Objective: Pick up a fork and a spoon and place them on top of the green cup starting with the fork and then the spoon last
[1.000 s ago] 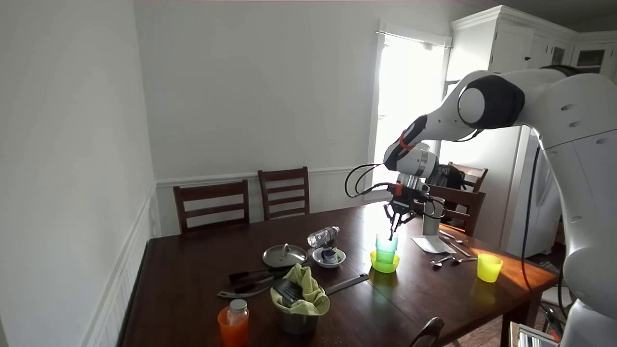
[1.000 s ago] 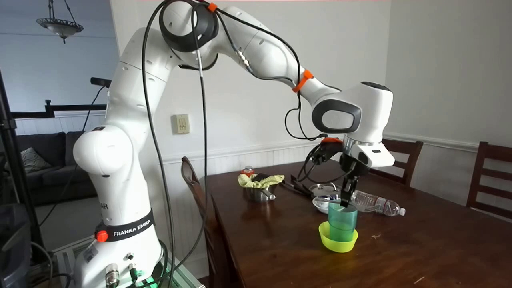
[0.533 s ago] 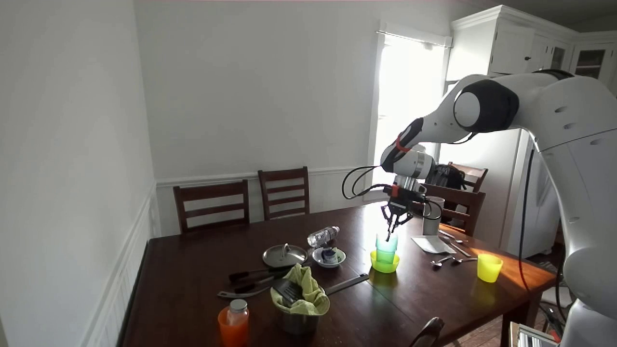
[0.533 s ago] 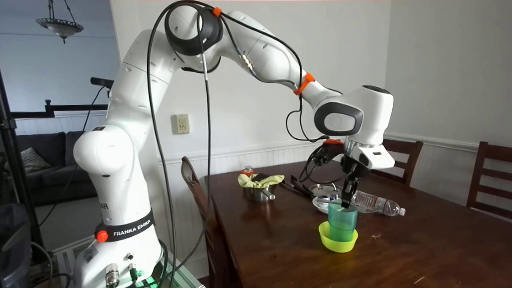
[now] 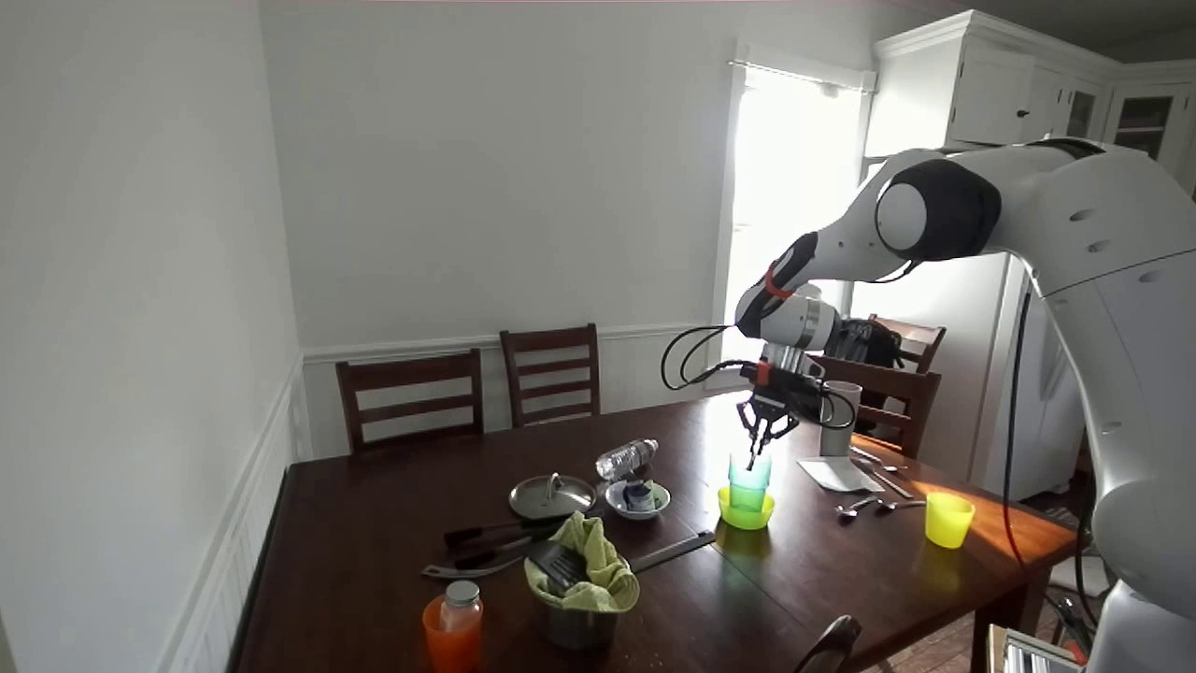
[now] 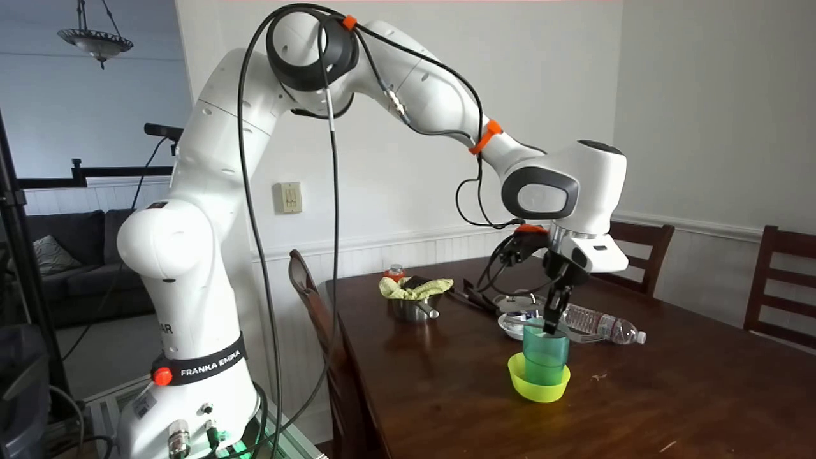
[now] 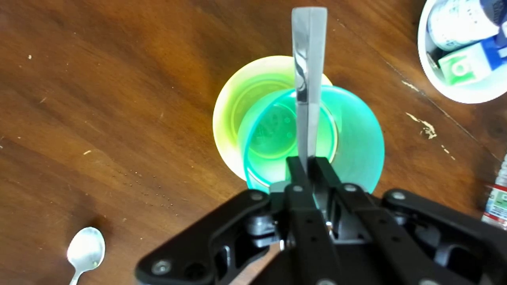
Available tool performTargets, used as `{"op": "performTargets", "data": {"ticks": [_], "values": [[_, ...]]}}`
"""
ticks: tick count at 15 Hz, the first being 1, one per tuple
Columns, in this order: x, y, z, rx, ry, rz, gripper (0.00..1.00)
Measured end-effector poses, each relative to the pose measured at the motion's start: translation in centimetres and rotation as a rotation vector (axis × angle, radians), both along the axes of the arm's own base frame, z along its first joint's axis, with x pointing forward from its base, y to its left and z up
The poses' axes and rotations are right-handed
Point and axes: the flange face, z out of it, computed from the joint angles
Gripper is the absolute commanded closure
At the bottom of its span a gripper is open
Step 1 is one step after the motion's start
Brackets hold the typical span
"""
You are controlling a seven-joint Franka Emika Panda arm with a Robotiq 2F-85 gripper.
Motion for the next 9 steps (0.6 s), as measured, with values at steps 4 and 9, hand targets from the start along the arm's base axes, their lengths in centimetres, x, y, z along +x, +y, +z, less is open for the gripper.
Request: {"op": "performTargets", "data": {"ticks": [4,9], "values": [[0.14,-0.07,-0.03,-0.002,-0.001,0.001,0.59],[0.12,-0.06,-0.31,0.000,0.003,0.001,0.25]]}}
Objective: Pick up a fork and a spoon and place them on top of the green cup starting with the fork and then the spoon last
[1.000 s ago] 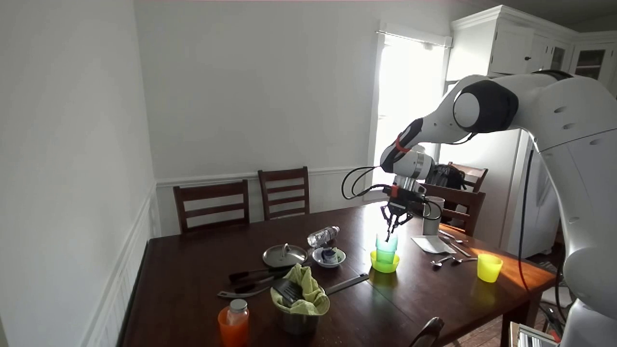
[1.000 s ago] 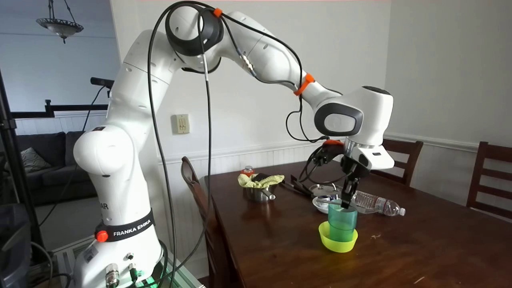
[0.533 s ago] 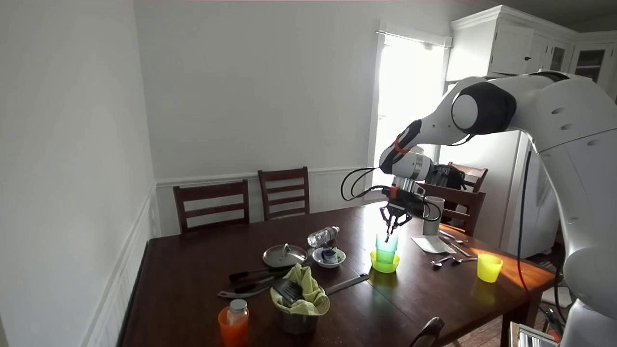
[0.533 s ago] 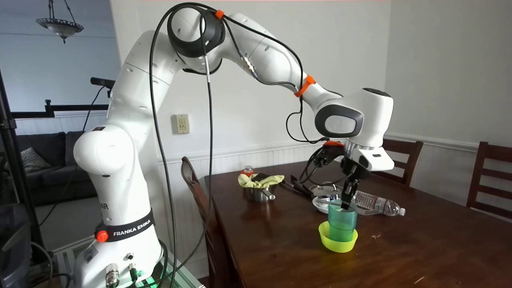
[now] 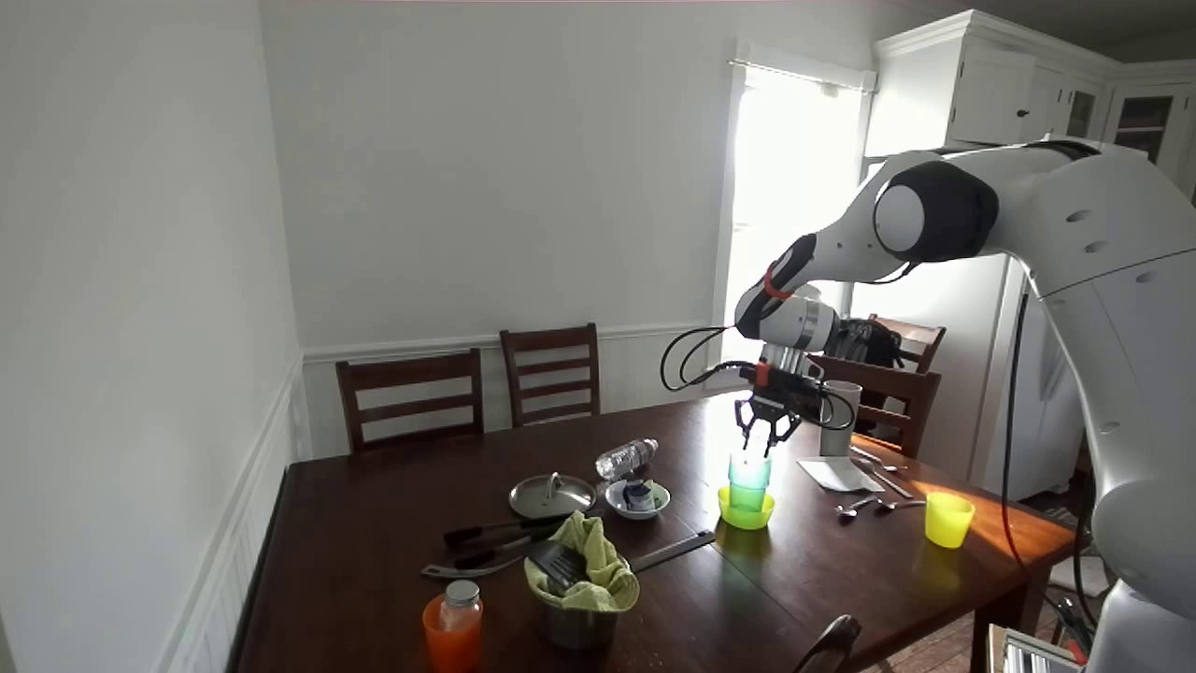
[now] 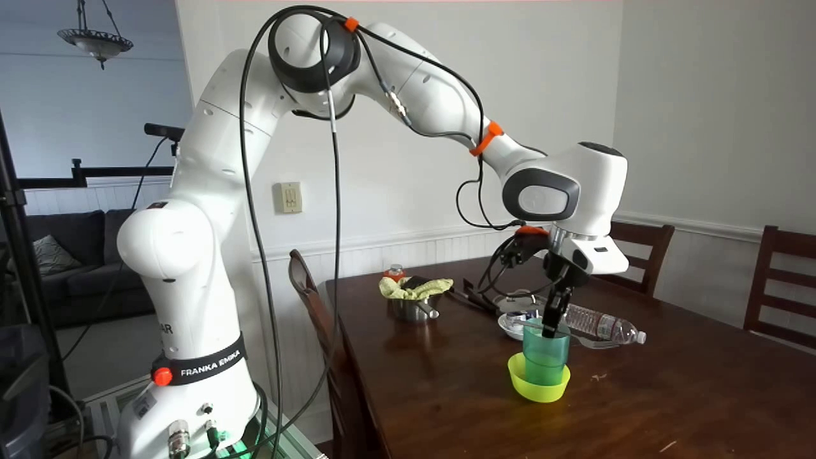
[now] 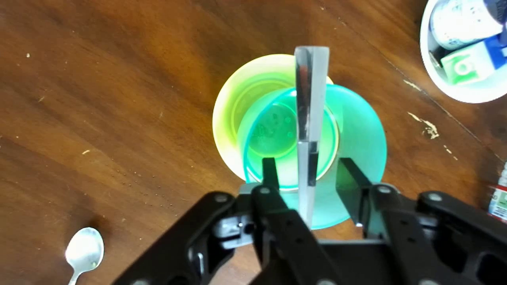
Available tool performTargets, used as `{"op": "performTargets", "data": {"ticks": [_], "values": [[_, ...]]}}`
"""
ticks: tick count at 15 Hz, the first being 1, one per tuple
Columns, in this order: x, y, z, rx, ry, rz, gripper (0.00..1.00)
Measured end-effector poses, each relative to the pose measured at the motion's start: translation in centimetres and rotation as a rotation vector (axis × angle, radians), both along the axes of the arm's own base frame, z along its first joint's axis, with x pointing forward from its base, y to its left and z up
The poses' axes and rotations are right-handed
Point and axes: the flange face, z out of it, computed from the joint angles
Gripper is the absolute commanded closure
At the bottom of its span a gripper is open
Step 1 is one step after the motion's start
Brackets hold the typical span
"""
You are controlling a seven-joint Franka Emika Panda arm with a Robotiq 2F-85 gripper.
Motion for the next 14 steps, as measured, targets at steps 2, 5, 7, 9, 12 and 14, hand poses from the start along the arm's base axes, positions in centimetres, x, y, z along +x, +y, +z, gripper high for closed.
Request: {"op": "performTargets", "data": {"ticks": [2,5,7,9,12,14], "values": [[0.00,0.01,-0.07,0.001,0.001,0.000,0.32],[0.01,0.03,-0.08,0.001,0.001,0.000,0.03],[0.01,0.03,-0.08,0.001,0.001,0.000,0.00],[0.03,0.03,-0.07,0.001,0.001,0.001,0.00],[0.06,0.04,-0.05,0.002,-0.001,-0.001,0.33],[0.08,0.03,-0.02,0.002,-0.003,-0.002,0.29]]}}
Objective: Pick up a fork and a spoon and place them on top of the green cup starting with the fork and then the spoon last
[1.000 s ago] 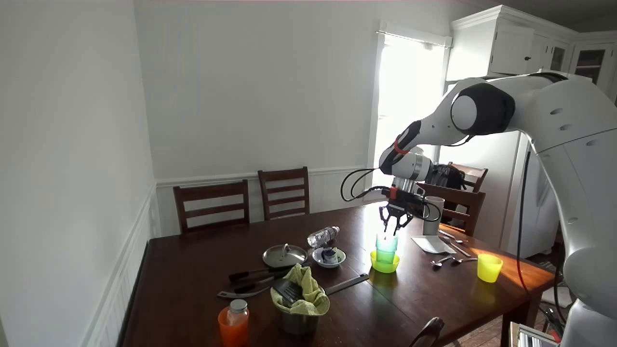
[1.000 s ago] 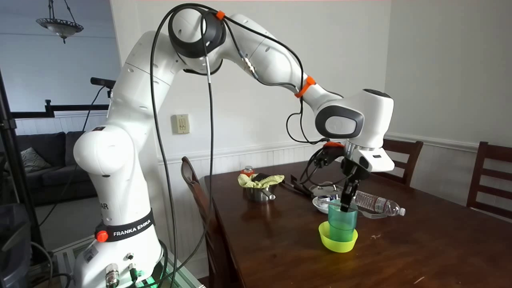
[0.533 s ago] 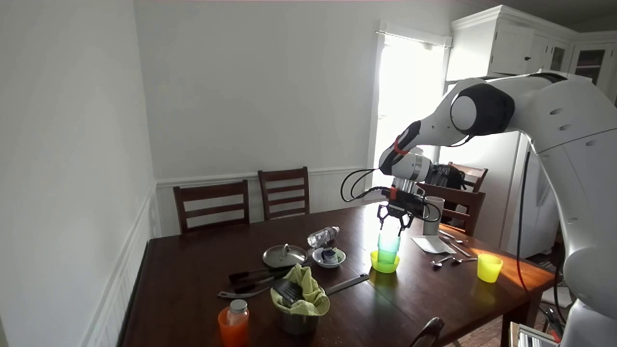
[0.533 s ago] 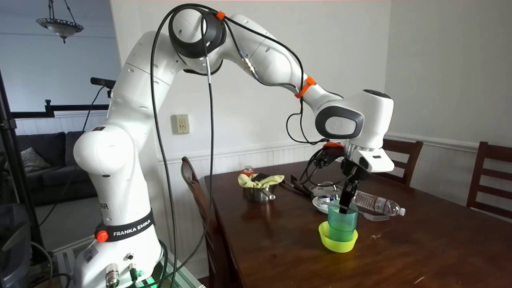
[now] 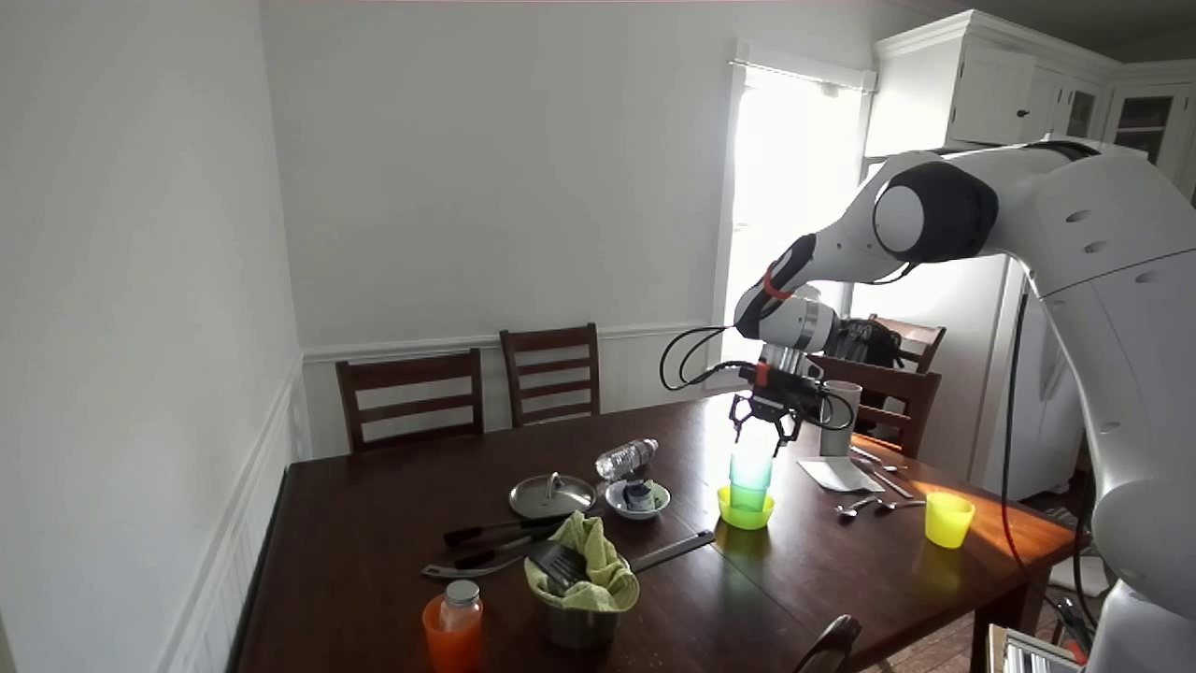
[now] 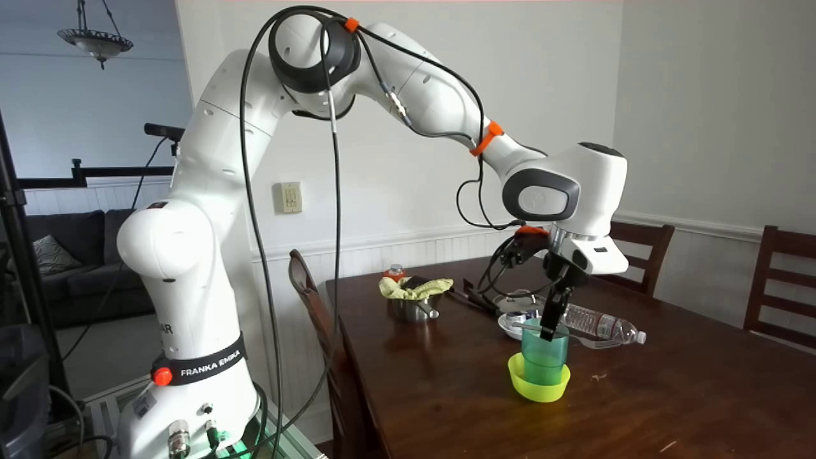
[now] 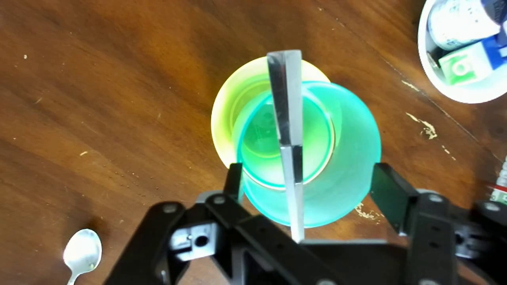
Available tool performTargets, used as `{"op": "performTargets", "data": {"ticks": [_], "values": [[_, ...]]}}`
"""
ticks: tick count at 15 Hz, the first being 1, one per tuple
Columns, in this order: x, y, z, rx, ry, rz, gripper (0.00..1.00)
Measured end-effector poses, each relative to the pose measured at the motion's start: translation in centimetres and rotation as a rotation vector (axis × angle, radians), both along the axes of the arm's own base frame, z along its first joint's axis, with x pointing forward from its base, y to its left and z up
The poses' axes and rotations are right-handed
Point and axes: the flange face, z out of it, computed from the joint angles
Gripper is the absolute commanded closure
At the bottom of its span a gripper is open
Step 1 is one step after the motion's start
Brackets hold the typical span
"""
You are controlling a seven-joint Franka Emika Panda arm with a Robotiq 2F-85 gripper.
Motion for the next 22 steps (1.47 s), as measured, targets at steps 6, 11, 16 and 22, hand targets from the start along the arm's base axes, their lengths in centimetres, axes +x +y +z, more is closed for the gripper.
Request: {"op": "performTargets", "data": {"ticks": [6,11,16,22], "values": [[0.2,-0.2,0.4,-0.006,-0.008,0.000,0.00],[-0.2,-0.8,1.2,-0.019,-0.013,-0.025,0.00],[-4.0,-4.1,3.1,-0.055,-0.021,-0.134,0.00],[-12.1,-9.0,2.3,-0.030,-0.004,-0.268,0.00]]}}
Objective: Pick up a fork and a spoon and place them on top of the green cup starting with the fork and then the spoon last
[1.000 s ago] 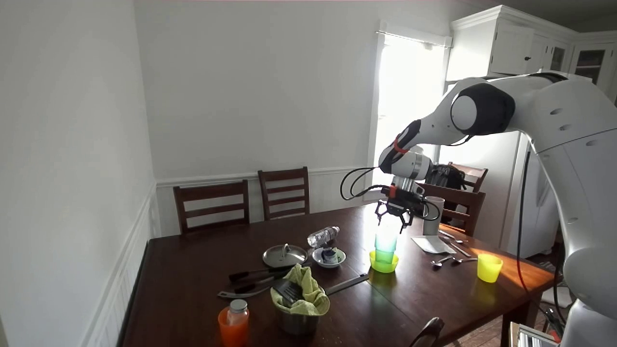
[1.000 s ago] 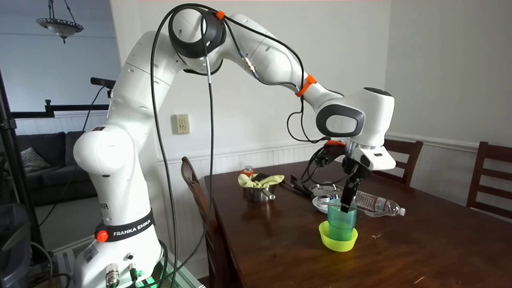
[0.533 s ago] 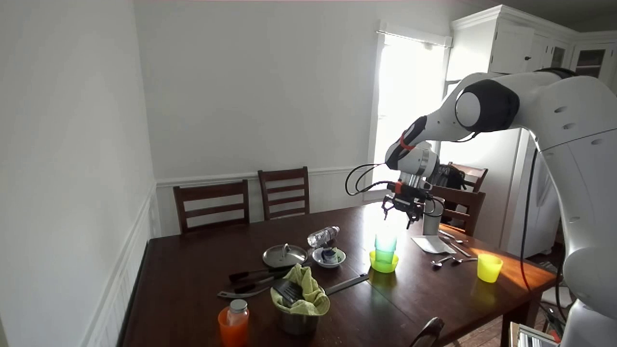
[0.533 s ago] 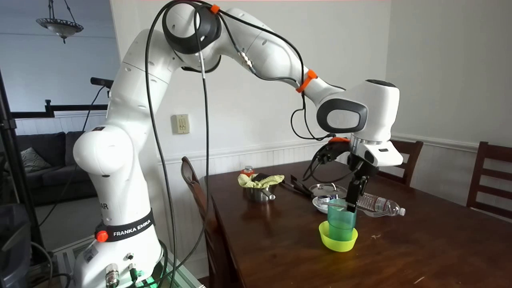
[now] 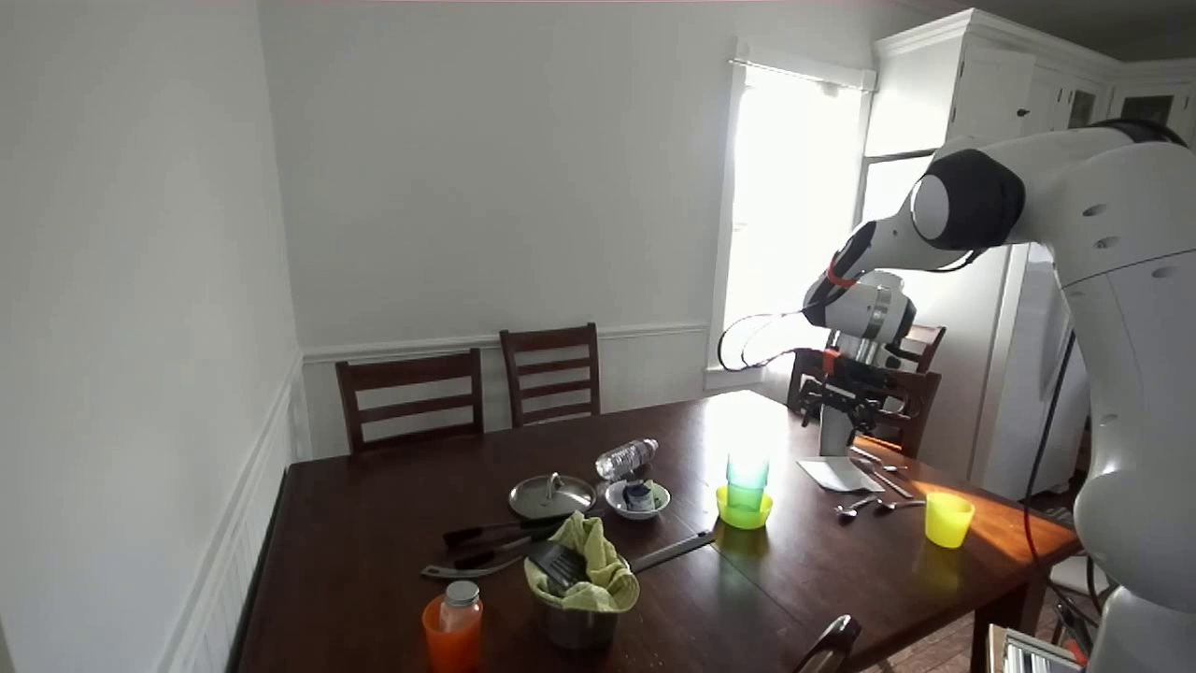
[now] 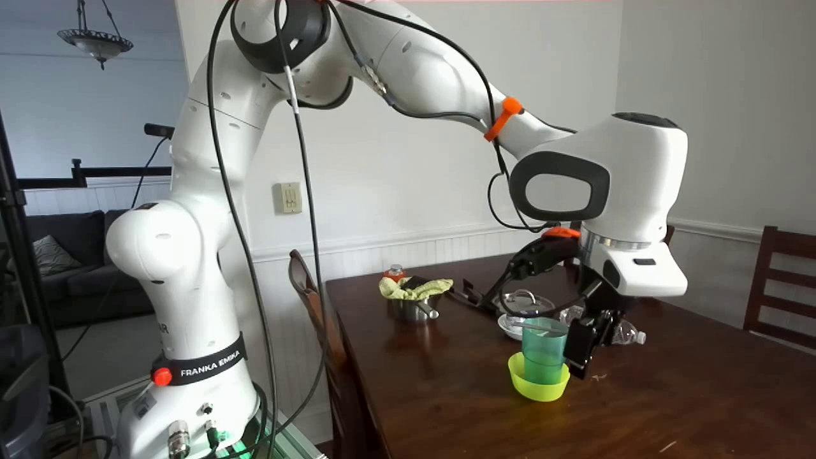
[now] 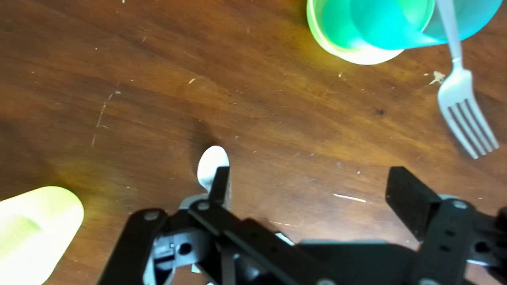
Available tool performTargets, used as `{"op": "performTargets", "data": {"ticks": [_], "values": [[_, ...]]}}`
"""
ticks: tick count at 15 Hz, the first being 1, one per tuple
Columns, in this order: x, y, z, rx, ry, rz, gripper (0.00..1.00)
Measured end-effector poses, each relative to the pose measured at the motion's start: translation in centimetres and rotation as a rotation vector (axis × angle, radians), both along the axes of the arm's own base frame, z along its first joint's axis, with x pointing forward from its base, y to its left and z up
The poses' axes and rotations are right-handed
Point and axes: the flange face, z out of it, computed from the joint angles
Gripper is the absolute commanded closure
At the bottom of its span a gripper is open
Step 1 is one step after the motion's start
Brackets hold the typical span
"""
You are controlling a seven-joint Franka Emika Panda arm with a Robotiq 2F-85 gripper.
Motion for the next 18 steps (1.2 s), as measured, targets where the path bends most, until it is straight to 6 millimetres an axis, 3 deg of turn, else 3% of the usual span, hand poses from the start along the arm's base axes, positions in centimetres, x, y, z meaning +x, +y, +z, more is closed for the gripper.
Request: {"op": "performTargets", "data": {"ticks": [2,8,18], "values": [[-1.6,-0.6,-0.9,0.015,0.000,-0.022,0.00],[-1.4,-0.8,-1.4,-0.003,0.014,-0.054,0.00],[-5.9,-4.3,-11.3,0.034,0.176,-0.227,0.00]]}}
